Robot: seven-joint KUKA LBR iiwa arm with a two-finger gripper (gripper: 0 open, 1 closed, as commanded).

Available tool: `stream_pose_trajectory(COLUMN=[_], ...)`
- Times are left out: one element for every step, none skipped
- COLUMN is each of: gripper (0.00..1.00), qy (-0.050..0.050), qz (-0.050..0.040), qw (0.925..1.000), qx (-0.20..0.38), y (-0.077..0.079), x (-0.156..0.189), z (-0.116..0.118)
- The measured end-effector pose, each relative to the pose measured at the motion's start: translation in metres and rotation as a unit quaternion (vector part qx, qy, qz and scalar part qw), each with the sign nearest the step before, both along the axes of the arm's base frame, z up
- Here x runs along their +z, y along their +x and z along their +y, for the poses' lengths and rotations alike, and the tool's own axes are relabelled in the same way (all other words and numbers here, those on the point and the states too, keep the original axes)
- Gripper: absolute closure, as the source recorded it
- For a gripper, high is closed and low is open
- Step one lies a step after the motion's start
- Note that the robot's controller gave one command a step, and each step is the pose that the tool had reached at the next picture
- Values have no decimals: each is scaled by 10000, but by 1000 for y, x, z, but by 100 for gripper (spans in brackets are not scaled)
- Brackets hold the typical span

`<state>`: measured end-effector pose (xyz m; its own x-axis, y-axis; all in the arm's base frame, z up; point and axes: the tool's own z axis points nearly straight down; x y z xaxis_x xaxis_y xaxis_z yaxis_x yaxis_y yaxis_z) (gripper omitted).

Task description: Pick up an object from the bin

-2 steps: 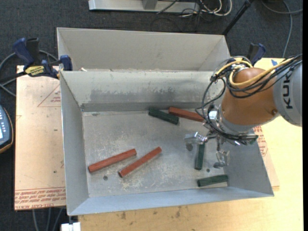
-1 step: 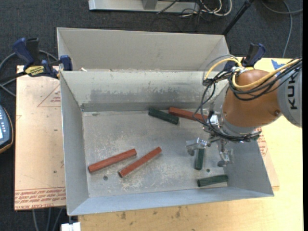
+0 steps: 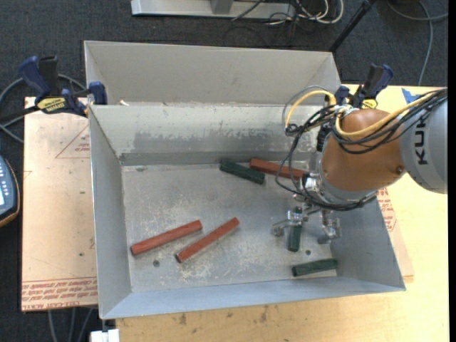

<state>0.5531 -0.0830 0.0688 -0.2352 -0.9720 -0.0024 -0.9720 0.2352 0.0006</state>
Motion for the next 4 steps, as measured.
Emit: stream_pose_trajectory(gripper=[0, 100, 100, 100], qy=[2, -1, 1, -1], qz=[-3, -7, -11, -16], qw=[10000, 10000, 10000, 10000], qx=[-15, -25, -41, -59], y=[0, 1, 1, 2], x=[0, 0, 11, 28], z=[1, 1, 2, 3])
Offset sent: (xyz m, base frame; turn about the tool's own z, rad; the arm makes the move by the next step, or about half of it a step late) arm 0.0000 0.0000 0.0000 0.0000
